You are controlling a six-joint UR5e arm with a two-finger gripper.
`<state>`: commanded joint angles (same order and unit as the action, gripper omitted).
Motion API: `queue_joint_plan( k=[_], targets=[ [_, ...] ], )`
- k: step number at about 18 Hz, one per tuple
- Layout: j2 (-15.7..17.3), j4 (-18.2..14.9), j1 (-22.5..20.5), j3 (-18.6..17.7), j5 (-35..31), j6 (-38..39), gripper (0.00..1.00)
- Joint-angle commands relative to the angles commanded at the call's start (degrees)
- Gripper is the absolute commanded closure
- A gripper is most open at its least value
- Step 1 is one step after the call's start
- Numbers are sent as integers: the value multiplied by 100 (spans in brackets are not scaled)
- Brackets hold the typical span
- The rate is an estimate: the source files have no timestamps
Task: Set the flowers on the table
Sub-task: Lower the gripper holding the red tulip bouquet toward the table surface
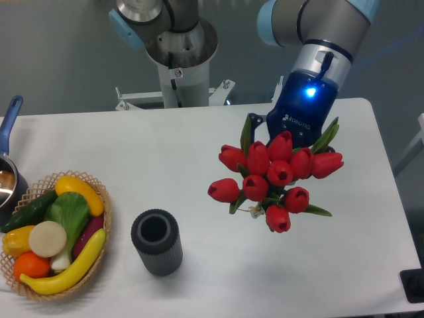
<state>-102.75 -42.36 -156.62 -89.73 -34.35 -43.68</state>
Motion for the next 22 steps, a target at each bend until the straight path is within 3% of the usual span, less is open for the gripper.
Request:
queue_joint_plan(
  k=[3, 14, 22],
  targets=[
    [71, 0, 26, -141, -632, -324, 56],
    [-96, -35, 308, -325, -1951, -1160, 56],
    [-53, -35, 316, -993, -2979, -2372, 56]
  ],
)
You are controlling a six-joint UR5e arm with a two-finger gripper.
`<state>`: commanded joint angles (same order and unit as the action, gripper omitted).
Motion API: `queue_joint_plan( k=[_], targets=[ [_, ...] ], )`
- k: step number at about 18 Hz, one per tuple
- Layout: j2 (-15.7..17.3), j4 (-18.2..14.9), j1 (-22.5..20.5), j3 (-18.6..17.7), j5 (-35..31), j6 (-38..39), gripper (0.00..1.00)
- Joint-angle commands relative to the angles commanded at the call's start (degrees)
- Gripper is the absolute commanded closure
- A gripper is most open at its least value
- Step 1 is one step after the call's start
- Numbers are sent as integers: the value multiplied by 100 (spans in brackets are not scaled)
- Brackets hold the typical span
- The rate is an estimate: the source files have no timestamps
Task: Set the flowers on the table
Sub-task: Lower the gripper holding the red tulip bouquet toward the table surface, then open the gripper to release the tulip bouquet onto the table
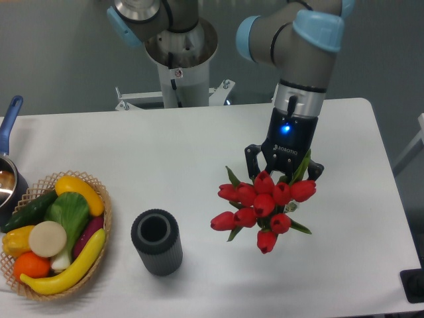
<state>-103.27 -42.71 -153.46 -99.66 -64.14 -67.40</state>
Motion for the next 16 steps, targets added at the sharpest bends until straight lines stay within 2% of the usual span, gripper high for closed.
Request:
queue_joint_plan(
  k=[3, 8, 13, 16],
  targets=[
    [26, -9, 17, -80, -563, -274, 56],
    [-87, -53, 158, -115, -1143, -511, 56],
    [-211, -44, 255, -159, -1373, -529, 57],
    [-290, -44, 342, -159, -1469, -529, 62]
  ],
)
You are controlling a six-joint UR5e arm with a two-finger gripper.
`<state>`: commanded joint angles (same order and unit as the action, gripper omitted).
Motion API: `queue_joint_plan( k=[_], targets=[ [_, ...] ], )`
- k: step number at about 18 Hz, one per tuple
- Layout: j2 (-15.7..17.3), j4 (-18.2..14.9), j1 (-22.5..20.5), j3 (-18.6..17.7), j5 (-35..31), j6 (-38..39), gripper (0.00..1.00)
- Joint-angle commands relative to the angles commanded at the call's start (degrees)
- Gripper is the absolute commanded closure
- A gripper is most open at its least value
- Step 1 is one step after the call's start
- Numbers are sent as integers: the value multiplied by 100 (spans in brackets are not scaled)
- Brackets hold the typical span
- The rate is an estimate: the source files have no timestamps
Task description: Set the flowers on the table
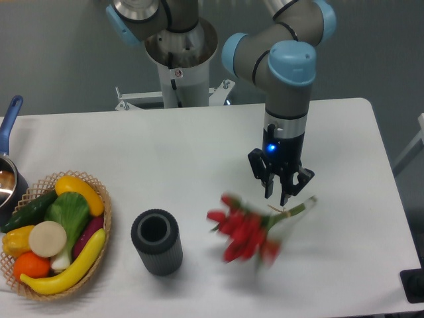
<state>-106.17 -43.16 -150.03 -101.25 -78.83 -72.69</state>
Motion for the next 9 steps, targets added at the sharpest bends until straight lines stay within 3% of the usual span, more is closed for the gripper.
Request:
queue_joint_plan(
  k=[7, 8, 9],
  targets=[
    [-167, 0, 97, 9, -97, 0, 58],
    [-176, 0, 106, 9, -80, 0, 51],
    [-176, 0, 115, 9, -80, -9, 31]
  ],
)
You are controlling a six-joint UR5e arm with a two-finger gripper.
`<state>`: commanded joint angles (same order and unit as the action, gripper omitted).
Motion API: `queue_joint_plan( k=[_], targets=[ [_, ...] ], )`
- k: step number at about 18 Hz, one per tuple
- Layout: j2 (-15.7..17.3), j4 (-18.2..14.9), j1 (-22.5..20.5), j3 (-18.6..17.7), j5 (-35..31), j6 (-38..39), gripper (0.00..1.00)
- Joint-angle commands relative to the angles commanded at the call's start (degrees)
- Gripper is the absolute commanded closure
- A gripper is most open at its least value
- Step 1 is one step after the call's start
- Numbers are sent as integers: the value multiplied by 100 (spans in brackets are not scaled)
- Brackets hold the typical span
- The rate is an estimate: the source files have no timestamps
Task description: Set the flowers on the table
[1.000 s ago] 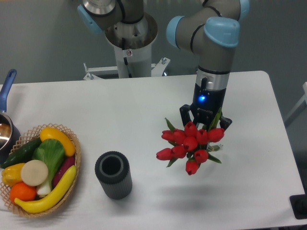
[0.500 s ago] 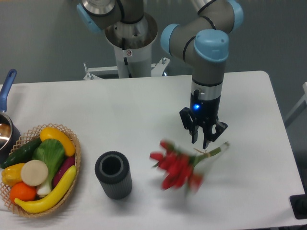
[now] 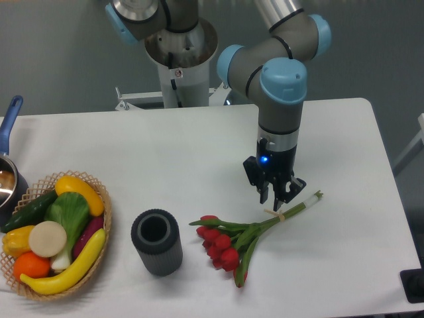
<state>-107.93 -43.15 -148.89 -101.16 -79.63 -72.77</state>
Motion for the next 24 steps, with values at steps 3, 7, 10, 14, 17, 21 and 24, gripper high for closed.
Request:
queue_joint_plan(
  k=[3, 7, 10, 14, 17, 21, 24],
  targets=[
    [-44, 26, 9, 44, -9, -132, 0],
    [26, 0, -17, 97, -105, -306, 0],
    [35, -87, -175, 70, -281, -1350, 0],
    [167, -762, -334, 324, -439, -1782, 0],
    [343, -1502, -570, 527, -606, -2408, 0],
    [343, -1556, -685, 571, -598, -2426, 0],
    [334, -1529, -781, 571, -571, -2426, 0]
  ],
)
